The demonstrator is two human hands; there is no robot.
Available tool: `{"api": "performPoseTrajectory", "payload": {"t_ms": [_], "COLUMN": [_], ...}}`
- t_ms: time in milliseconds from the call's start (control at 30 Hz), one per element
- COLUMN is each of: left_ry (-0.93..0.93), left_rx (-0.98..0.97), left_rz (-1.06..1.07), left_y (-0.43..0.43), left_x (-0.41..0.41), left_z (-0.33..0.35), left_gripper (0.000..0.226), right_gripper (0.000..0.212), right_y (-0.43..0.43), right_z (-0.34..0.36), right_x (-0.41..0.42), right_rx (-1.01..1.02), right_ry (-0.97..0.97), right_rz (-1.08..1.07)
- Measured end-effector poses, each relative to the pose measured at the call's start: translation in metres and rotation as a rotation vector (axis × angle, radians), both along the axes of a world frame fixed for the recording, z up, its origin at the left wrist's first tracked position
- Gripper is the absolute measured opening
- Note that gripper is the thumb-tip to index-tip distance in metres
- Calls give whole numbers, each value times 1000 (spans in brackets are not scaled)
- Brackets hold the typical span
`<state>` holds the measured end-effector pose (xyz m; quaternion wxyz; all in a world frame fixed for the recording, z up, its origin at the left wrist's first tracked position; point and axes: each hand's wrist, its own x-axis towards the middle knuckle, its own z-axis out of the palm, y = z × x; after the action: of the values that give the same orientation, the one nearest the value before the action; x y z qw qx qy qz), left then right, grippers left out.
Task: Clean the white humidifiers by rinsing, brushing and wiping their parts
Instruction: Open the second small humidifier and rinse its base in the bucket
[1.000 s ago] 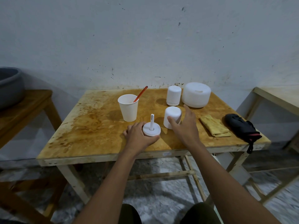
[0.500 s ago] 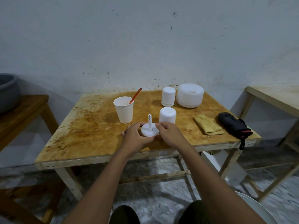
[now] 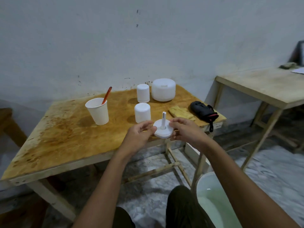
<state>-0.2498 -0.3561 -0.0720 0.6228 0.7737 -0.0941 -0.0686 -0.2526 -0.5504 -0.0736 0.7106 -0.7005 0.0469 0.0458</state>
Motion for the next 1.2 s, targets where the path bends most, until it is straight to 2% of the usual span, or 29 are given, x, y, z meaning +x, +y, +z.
{"api": "performPoseTrajectory", "payload": {"t_ms": [200,333,533,667,767,933,1067,1200], "left_ry": [210,238,321,419,500,562,579,670], "left_rx": [-160,-143,-18,73,154,415,661,716], "left_rz": [-103,-178,-249,-282,-284,-158,-83,-41], "left_y": [-73,-125,-196,-233,-252,-273,-279,-279], "left_x": [-29,-46,-50,-44,-38,-27,-19,-21], "left_z": [-24,-49,-109,-161,-205,-284,-340,-379], "left_gripper": [27,25,31,27,33,50,61,58], "right_gripper": [18,20,33,29,25,17,18,28], "right_y": [-67,-112,-168,-197,-212,-230,-237,-237], "right_z": [-19,-51,-128,-185,-225,-295,-342,-365], "right_x": [-53,-87,-107,-112,-117,-119,-115,-112], "right_rx": [-33,-32,-156,-101,-70,-146,-270,-418], "right_ry": [-9,41,137,206,222,267,258,242], "right_rz": [-109,-201,-383,-483,-560,-664,-697,-673]}}
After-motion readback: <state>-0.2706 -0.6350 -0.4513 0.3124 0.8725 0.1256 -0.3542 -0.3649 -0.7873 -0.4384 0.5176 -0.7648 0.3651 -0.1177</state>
